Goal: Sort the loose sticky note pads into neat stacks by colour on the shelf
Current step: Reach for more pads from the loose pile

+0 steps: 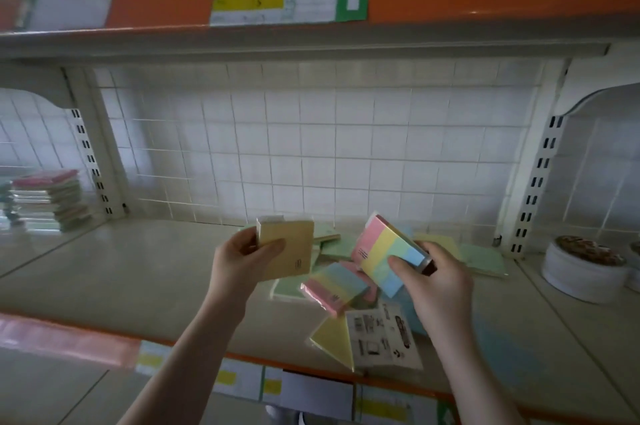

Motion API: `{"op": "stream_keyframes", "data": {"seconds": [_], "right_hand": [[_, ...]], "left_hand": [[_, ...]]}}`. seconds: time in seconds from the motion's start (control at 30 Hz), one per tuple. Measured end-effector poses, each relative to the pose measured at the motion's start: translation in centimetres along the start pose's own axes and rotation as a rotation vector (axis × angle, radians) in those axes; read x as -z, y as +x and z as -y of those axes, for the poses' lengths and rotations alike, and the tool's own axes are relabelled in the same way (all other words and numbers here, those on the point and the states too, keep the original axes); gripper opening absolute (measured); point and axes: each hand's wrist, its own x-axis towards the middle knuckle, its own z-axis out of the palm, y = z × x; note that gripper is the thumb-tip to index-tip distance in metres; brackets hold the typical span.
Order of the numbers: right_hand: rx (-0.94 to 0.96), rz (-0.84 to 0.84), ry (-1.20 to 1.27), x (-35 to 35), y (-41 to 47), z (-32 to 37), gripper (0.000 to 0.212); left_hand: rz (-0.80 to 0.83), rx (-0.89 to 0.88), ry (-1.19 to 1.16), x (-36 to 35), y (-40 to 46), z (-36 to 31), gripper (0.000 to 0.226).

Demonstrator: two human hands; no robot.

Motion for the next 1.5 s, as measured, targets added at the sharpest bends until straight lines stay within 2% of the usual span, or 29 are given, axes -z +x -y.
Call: {"op": "stream_keyframes", "data": {"seconds": [0.2,0.27,0.4,0.53,0.6,0.7,0.77,1.03,1.13,1.23,1.43,1.5], "right_hand": [[-0.062,0.136,0.093,-7.1,-1.2,3.5,0.014],[-0.075,0.174,0.132,-10.5,-2.1,5.0,0.017],[-0.051,0.208,0.166,-17.8,-4.2,8.2,0.027],[-0.079,0.243,0.205,-26.0,-6.7,11.2,0.019],[-0.086,0.252,0.204,-30.1,-7.8,12.6,0.019],[-0.108,0.271,0.220,-35.5,-9.2,14.5,0.007],[-0.131,0.284,0.209,-38.4,-9.8,15.6,0.006],[-0.160,0.323,0.228,-46.9,-9.9,18.9,0.007],[-0.176,0.340,0.263,-50.0,-9.5,19.4,0.011],[-0.217,0.372,0.312,-53.2,-9.1,20.2,0.010],[-0.270,0.458,0.364,-60.6,-10.1,22.9,0.008],[-0.270,0.477,0.358,-63.0,-10.7,23.9,0.007]], "left_hand": [[0.066,-0.021,-0.012,8.3,1.5,0.3,0.011],[0.078,-0.039,0.042,11.9,2.3,0.6,0.020],[0.004,-0.076,0.102,20.0,4.1,1.8,0.012],[-0.059,-0.082,0.196,28.9,7.1,3.0,0.006],[-0.085,-0.050,0.224,33.1,8.8,3.3,0.011],[-0.069,0.025,0.209,38.7,10.8,3.8,0.023],[-0.057,0.069,0.165,41.8,11.7,3.8,0.023],[-0.048,0.156,0.108,49.4,15.7,4.6,0.027],[-0.054,0.188,0.088,51.2,17.3,5.2,0.036],[-0.067,0.216,0.089,53.5,18.6,5.8,0.028],[-0.148,0.244,0.089,60.3,21.9,5.3,0.041],[-0.158,0.235,0.082,62.5,23.2,5.5,0.039]]}}
